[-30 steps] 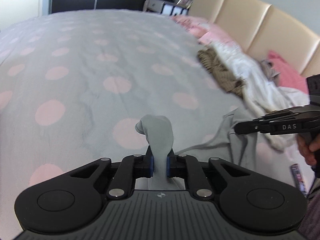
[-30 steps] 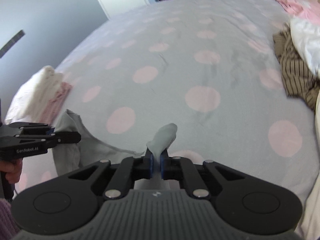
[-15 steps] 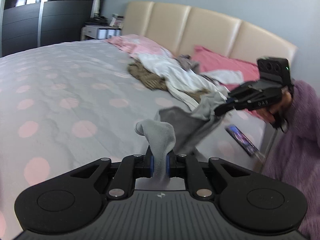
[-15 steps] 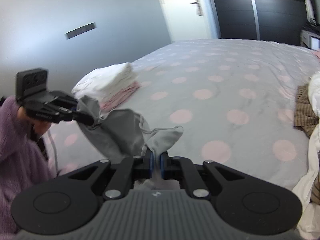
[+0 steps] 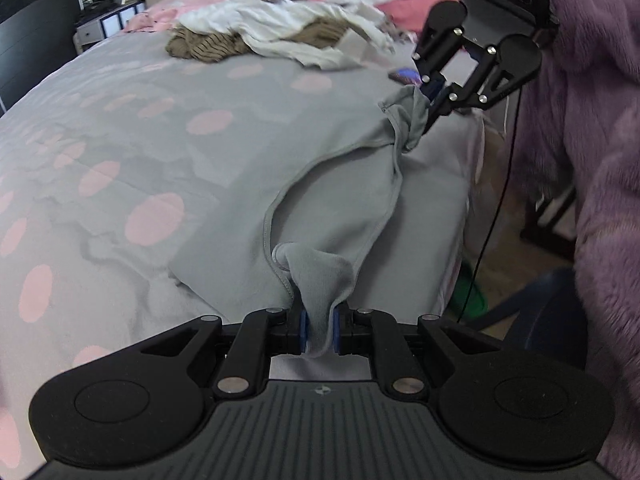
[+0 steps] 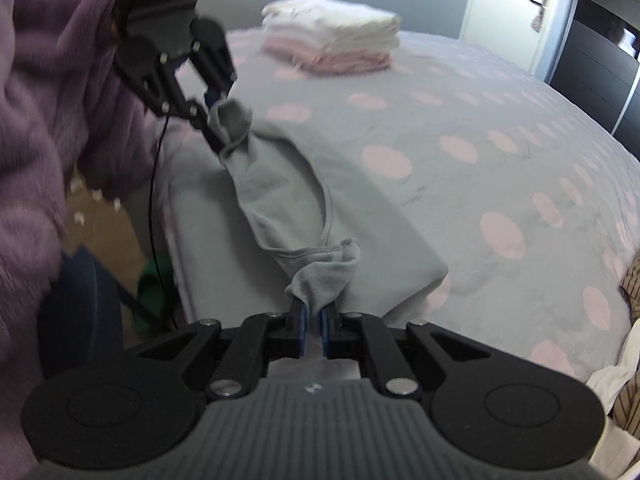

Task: Fold clothes
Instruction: 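Lift the hoodie by the cuffs with both grippers and spread it, then lay the hoodie sleeves across its body with both grippers and release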

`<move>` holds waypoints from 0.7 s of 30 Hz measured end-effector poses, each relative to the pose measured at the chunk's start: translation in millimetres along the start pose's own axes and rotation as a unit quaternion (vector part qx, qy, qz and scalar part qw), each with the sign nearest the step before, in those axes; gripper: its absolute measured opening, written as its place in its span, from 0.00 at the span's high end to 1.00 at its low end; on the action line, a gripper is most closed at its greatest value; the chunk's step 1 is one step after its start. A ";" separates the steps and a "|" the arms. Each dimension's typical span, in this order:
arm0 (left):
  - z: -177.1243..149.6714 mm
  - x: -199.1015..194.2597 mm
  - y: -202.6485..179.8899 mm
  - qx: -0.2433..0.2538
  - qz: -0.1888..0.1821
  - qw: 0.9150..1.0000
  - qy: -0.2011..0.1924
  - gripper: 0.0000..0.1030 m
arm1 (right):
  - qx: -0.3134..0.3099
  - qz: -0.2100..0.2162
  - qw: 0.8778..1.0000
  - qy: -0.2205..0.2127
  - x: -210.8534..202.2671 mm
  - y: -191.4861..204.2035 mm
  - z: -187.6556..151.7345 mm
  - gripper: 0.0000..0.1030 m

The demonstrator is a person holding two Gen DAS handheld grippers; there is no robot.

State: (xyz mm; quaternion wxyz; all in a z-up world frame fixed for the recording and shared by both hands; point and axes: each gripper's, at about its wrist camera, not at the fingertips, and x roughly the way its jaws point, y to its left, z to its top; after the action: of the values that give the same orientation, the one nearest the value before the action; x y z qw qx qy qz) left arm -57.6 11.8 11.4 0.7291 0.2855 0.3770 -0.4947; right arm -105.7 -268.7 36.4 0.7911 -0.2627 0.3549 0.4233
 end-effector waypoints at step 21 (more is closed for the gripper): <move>-1.2 6.9 -75.6 0.085 0.112 0.990 0.030 0.74 | -0.100 -0.052 0.992 0.057 12.2 70.6 13.5 0.60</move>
State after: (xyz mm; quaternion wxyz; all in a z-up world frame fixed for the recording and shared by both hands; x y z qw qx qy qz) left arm -127.1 -17.0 1.7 0.7414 0.4014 0.3210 -0.4315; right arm -156.8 -217.6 26.9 0.7603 -0.3821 0.3416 0.3990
